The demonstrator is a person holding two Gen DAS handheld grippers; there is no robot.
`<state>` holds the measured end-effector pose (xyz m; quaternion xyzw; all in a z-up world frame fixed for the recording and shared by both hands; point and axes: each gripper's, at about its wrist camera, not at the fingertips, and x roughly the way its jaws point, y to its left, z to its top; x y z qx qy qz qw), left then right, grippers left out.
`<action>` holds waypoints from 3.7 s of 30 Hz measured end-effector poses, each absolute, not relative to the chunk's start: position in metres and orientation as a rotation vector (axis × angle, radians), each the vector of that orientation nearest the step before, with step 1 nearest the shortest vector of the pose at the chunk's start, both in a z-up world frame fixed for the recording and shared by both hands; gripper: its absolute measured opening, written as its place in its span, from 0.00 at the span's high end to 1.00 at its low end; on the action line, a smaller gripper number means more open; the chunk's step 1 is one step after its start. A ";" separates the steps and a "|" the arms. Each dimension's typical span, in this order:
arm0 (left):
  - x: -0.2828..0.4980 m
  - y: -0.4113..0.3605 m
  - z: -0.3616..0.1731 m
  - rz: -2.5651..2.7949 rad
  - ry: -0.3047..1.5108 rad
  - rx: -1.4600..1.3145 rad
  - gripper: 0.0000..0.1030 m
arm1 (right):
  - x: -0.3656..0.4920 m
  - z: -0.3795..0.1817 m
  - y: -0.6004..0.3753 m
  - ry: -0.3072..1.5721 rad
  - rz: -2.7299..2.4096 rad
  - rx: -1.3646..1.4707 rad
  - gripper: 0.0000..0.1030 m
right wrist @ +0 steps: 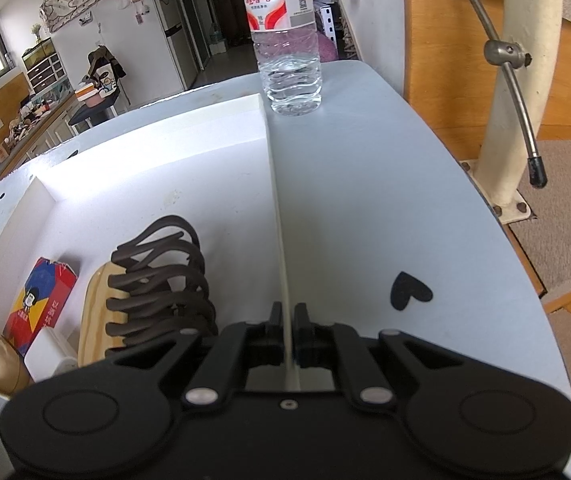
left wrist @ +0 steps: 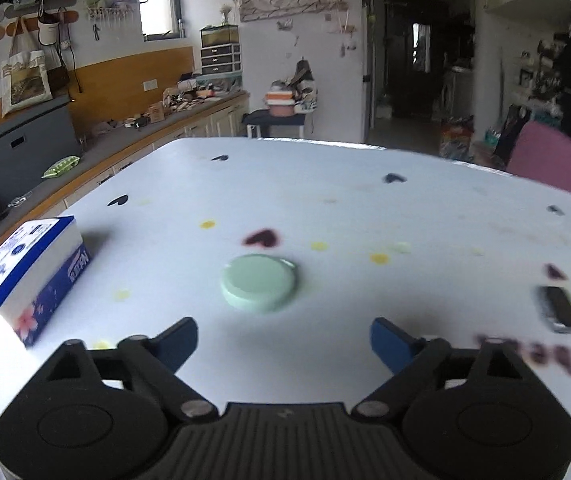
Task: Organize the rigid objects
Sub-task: 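Move the left gripper to the green round disc and grasp it, then carry the green disc into the tray and open the left gripper, then move the left gripper to the black charger plug and grasp it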
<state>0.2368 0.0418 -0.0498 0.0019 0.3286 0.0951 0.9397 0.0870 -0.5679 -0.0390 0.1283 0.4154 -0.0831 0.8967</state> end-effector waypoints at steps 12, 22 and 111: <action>0.271 0.058 -0.061 0.248 0.635 -0.014 0.45 | 0.087 -0.040 -0.569 0.860 -0.178 0.269 0.95; 0.255 0.008 -0.036 0.108 0.582 0.050 0.51 | 0.086 -0.040 -0.568 0.856 -0.177 0.271 0.95; 0.237 -0.292 -0.008 -0.682 0.718 0.226 0.00 | 0.087 -0.039 -0.557 0.867 -0.206 0.224 0.94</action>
